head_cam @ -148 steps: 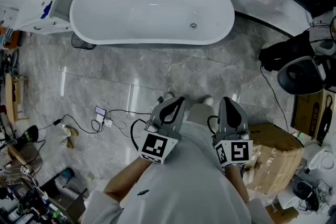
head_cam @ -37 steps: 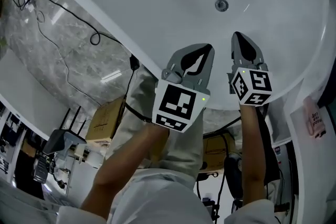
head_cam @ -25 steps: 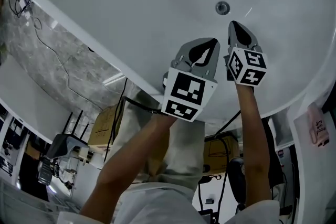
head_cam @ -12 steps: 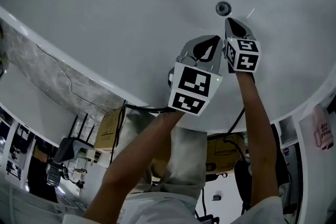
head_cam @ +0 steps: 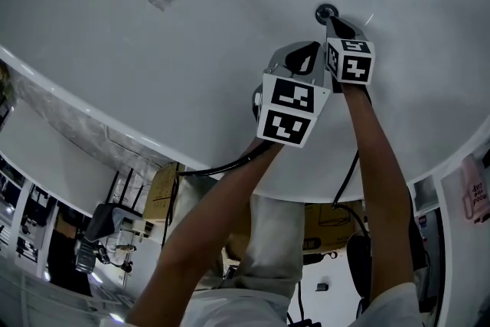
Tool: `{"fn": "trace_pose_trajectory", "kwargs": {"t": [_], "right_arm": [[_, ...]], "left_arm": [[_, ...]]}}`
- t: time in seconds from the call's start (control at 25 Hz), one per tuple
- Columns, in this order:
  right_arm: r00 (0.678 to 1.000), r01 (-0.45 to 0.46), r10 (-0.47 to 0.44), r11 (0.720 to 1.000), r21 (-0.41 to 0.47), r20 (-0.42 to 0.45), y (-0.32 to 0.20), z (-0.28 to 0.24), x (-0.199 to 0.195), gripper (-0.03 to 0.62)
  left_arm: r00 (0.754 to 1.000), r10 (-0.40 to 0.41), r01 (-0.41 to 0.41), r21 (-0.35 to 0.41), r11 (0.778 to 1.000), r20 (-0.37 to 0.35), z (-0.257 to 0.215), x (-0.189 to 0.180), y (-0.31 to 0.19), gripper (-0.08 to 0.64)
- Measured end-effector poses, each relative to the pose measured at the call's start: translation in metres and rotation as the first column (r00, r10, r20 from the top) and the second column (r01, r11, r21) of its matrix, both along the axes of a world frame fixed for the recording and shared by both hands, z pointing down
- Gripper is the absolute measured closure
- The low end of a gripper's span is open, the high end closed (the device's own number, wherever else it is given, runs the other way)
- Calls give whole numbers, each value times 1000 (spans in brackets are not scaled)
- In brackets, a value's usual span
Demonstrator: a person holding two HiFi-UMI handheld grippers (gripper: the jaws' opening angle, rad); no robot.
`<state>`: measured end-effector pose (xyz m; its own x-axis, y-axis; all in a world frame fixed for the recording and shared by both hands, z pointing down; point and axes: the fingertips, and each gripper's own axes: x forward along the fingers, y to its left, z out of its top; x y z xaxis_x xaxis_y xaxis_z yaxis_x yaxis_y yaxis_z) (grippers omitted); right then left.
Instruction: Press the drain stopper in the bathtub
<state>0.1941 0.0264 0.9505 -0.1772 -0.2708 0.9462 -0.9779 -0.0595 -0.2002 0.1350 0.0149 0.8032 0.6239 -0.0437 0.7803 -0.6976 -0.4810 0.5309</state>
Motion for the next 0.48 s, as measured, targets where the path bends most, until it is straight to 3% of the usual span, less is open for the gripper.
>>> {"fn": "trace_pose_trajectory", "kwargs": {"t": [0.32, 0.48], "right_arm": [[1000, -18, 18, 998, -67, -10, 11, 38, 6, 588], [997, -83, 82, 993, -81, -5, 18, 47, 7, 588]], "left_arm": [[999, -6, 8, -41, 999, 37, 35, 7, -5, 557], [999, 2, 1, -60, 998, 53, 47, 9, -3, 557]]}}
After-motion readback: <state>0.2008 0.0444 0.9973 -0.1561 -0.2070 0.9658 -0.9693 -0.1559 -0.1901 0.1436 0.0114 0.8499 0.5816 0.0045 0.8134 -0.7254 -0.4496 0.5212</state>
